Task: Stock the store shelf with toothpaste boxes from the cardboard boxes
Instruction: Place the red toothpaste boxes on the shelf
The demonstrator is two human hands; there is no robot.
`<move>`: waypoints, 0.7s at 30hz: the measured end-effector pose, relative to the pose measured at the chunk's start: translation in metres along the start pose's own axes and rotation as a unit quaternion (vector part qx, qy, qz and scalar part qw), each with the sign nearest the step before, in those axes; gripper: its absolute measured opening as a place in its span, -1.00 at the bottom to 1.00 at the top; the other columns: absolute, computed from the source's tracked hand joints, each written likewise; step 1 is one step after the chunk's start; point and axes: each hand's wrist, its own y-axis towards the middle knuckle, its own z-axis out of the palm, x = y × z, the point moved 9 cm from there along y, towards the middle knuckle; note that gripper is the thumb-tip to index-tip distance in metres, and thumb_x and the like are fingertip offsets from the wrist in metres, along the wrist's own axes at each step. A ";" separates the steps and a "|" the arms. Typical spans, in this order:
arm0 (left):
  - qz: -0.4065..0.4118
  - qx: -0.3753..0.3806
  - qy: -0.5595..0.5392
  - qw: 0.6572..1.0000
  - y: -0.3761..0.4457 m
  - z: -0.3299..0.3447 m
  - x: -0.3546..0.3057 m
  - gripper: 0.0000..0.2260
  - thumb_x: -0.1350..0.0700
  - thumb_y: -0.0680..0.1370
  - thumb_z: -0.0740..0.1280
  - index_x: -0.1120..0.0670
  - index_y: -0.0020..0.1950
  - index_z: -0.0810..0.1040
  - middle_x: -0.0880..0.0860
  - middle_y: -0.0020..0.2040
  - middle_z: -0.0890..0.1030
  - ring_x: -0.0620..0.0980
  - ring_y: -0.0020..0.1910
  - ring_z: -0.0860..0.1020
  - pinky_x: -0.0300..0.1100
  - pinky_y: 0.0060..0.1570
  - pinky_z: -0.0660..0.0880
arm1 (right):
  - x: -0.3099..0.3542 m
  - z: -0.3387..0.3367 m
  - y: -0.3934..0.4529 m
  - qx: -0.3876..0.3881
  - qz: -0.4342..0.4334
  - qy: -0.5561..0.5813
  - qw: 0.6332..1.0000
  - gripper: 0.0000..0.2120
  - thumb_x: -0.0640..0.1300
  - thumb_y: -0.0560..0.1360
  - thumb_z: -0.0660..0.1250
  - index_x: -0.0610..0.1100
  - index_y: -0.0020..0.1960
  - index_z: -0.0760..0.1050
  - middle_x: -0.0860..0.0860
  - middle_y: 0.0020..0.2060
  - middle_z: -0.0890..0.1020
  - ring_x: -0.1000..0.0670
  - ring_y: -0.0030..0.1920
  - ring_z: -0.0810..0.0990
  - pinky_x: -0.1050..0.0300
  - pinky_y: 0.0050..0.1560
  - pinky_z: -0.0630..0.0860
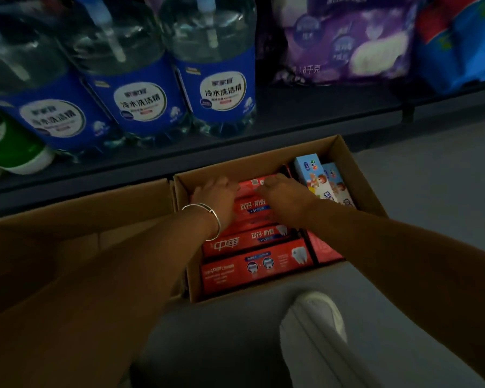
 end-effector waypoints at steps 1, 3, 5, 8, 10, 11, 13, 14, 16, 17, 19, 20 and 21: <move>-0.004 0.002 0.001 1.000 0.003 0.005 0.002 -0.49 0.06 0.52 0.32 0.04 0.43 0.26 0.08 0.36 0.32 0.12 0.34 0.33 -0.01 0.27 0.31 | 0.000 0.004 0.004 0.001 -0.001 -0.001 1.000 -0.46 -0.03 0.52 0.30 -0.13 0.43 0.22 -0.11 0.38 0.32 -0.11 0.38 0.27 -0.05 0.39 0.24; -0.008 0.005 0.001 1.000 0.010 0.012 0.005 -0.48 0.07 0.51 0.33 0.05 0.43 0.26 0.09 0.35 0.32 0.13 0.33 0.33 -0.01 0.26 0.31 | 0.000 0.011 0.011 0.007 0.001 -0.003 1.000 -0.47 -0.03 0.53 0.29 -0.13 0.43 0.22 -0.12 0.39 0.31 -0.13 0.39 0.26 -0.07 0.39 0.24; -0.012 0.000 -0.005 1.000 0.015 0.015 0.007 -0.51 0.10 0.52 0.31 0.07 0.43 0.28 0.10 0.34 0.33 0.14 0.31 0.34 -0.01 0.28 0.33 | -0.001 0.016 0.016 0.009 0.011 -0.002 1.000 -0.52 -0.06 0.54 0.25 -0.13 0.42 0.25 -0.13 0.37 0.34 -0.14 0.37 0.28 -0.06 0.38 0.26; -0.019 -0.008 -0.008 1.000 0.022 0.016 0.010 -0.57 0.16 0.55 0.25 0.10 0.41 0.30 0.13 0.33 0.35 0.15 0.31 0.35 0.00 0.31 0.33 | -0.004 0.020 0.020 0.007 0.029 0.009 1.000 -0.59 -0.09 0.57 0.19 -0.16 0.39 0.28 -0.16 0.34 0.36 -0.17 0.34 0.32 -0.06 0.36 0.29; -0.017 -0.014 0.002 1.000 0.025 0.015 0.011 -0.61 0.19 0.56 0.22 0.12 0.39 0.32 0.14 0.32 0.37 0.15 0.31 0.35 -0.02 0.30 0.34 | -0.005 0.021 0.022 0.002 0.033 -0.007 0.999 -0.61 -0.11 0.59 0.15 -0.18 0.38 0.30 -0.18 0.32 0.37 -0.17 0.33 0.33 -0.06 0.34 0.31; -0.016 -0.018 0.008 1.000 0.027 0.015 0.010 -0.62 0.21 0.56 0.20 0.13 0.38 0.33 0.14 0.32 0.38 0.15 0.30 0.35 -0.02 0.30 0.34 | -0.004 0.022 0.023 -0.001 0.034 -0.017 0.999 -0.62 -0.11 0.59 0.15 -0.19 0.38 0.31 -0.18 0.32 0.38 -0.17 0.33 0.33 -0.05 0.33 0.32; -0.018 -0.024 0.023 0.999 0.030 0.013 0.010 -0.66 0.23 0.57 0.16 0.15 0.35 0.36 0.16 0.30 0.40 0.15 0.30 0.36 -0.03 0.29 0.34 | -0.004 0.022 0.026 -0.004 0.036 -0.027 0.999 -0.64 -0.12 0.60 0.13 -0.19 0.37 0.33 -0.17 0.31 0.39 -0.16 0.32 0.35 -0.05 0.31 0.33; -0.021 -0.026 0.030 0.999 0.030 0.012 0.009 -0.67 0.24 0.57 0.15 0.16 0.34 0.38 0.17 0.29 0.40 0.15 0.30 0.36 -0.03 0.28 0.35 | -0.004 0.023 0.027 -0.006 0.037 -0.031 0.999 -0.65 -0.13 0.60 0.13 -0.19 0.35 0.35 -0.17 0.30 0.40 -0.16 0.31 0.35 -0.05 0.31 0.33; -0.026 -0.028 0.041 0.998 0.031 0.012 0.007 -0.69 0.25 0.58 0.13 0.18 0.32 0.40 0.18 0.27 0.41 0.16 0.29 0.37 -0.02 0.27 0.36 | -0.003 0.022 0.029 -0.012 0.038 -0.034 0.999 -0.67 -0.13 0.60 0.13 -0.19 0.32 0.37 -0.16 0.28 0.42 -0.15 0.30 0.36 -0.04 0.29 0.34; -0.027 -0.029 0.047 0.998 0.031 0.013 0.007 -0.69 0.26 0.58 0.11 0.19 0.31 0.40 0.19 0.27 0.40 0.17 0.28 0.37 -0.02 0.26 0.36 | -0.003 0.021 0.029 -0.014 0.038 -0.036 0.999 -0.68 -0.13 0.59 0.14 -0.19 0.32 0.37 -0.16 0.28 0.42 -0.15 0.30 0.36 -0.04 0.28 0.34; -0.029 -0.032 0.061 0.997 0.032 0.013 0.006 -0.69 0.27 0.59 0.09 0.20 0.32 0.40 0.20 0.27 0.39 0.17 0.28 0.37 -0.01 0.25 0.37 | -0.003 0.020 0.029 -0.016 0.034 -0.045 0.998 -0.67 -0.12 0.59 0.16 -0.19 0.32 0.37 -0.16 0.28 0.42 -0.15 0.30 0.35 -0.04 0.28 0.34; -0.031 -0.033 0.066 0.997 0.033 0.014 0.006 -0.69 0.27 0.59 0.09 0.20 0.32 0.39 0.20 0.27 0.39 0.17 0.28 0.37 -0.01 0.24 0.37 | -0.002 0.020 0.028 -0.017 0.031 -0.053 0.998 -0.67 -0.11 0.59 0.16 -0.19 0.32 0.36 -0.16 0.28 0.42 -0.15 0.30 0.35 -0.04 0.29 0.34; -0.033 -0.034 0.070 0.996 0.033 0.014 0.006 -0.69 0.27 0.58 0.10 0.20 0.32 0.39 0.20 0.27 0.38 0.18 0.28 0.37 -0.01 0.23 0.37 | -0.002 0.021 0.028 -0.015 0.029 -0.060 0.998 -0.66 -0.11 0.59 0.16 -0.19 0.32 0.35 -0.16 0.28 0.42 -0.15 0.30 0.35 -0.04 0.29 0.34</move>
